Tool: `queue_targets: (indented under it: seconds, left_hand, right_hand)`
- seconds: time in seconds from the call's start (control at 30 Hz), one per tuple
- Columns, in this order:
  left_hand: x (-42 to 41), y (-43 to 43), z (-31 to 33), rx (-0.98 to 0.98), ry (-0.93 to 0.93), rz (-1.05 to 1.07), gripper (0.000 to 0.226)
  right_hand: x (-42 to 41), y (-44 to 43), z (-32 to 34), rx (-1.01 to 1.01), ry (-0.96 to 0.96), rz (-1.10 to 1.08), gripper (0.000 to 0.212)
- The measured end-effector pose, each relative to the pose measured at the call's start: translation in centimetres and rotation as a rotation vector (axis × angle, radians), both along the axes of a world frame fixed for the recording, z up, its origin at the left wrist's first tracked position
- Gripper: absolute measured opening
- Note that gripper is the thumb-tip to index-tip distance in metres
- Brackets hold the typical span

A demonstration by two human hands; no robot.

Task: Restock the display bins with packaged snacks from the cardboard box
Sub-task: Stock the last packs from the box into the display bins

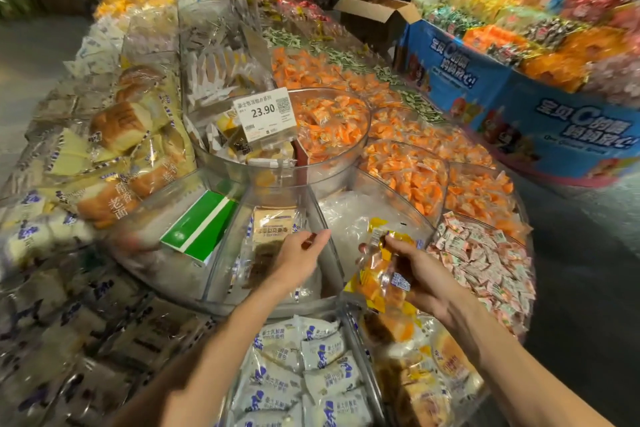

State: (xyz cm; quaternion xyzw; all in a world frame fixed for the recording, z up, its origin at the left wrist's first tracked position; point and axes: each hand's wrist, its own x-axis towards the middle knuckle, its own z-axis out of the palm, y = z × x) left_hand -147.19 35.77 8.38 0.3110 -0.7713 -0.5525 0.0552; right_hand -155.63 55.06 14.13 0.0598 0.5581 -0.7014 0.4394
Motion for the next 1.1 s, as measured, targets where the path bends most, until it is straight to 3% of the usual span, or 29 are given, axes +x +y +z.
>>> queue_targets:
  seconds: [0.07, 0.13, 0.23, 0.33, 0.43, 0.53, 0.6, 0.67, 0.73, 0.83, 0.9, 1.1]
  left_hand:
    - [0.6, 2.2, 2.7, 0.262, 0.003, -0.159, 0.044]
    - [1.2, 4.0, 4.4, 0.384, 0.002, -0.298, 0.035]
    - [1.4, 6.0, 5.8, 0.420, 0.055, -0.451, 0.016]
    - [1.1, 7.7, 6.3, 0.320, 0.169, -0.429, 0.017]
    - [0.5, 8.7, 5.9, 0.042, 0.288, -0.379, 0.025]
    - [0.5, 9.7, 4.9, -0.466, 0.451, -0.452, 0.033]
    - [0.3, 10.4, 3.9, -0.869, 0.627, -0.559, 0.030]
    - [0.1, 11.2, 2.2, -1.108, 0.684, -0.641, 0.028]
    - [0.7, 12.8, 0.3, -1.024, 0.601, -0.645, 0.039]
    - [2.7, 16.0, -2.6, -0.534, 0.376, -0.419, 0.065]
    - [3.7, 18.0, -4.8, -0.355, 0.279, -0.334, 0.069]
    - [5.1, 22.8, -9.8, -0.309, 0.189, -0.148, 0.072]
  right_hand:
    - [0.5, 0.3, 1.1, -0.025, 0.049, -0.003, 0.025]
    - [1.1, 0.9, 2.1, -0.026, 0.118, -0.006, 0.028]
    - [1.7, 2.4, 2.9, -0.037, 0.238, 0.038, 0.027]
    - [1.8, 4.8, 3.4, -0.022, 0.321, 0.044, 0.035]
    - [0.8, 8.2, 3.0, 0.079, 0.307, 0.043, 0.067]
    - [-1.0, 11.6, 2.0, 0.156, 0.093, 0.091, 0.104]
    - [-1.9, 12.8, 1.7, 0.142, 0.046, 0.200, 0.099]
    - [-2.7, 13.4, 0.8, 0.147, 0.088, 0.321, 0.078]
    - [-3.6, 14.2, -1.3, 0.153, 0.134, 0.329, 0.075]
    - [-4.6, 15.6, -4.1, 0.266, 0.227, 0.339, 0.063]
    - [-5.2, 16.4, -6.1, 0.304, 0.265, 0.452, 0.048]
    - [-5.1, 17.3, -10.9, 0.393, 0.359, 0.753, 0.049]
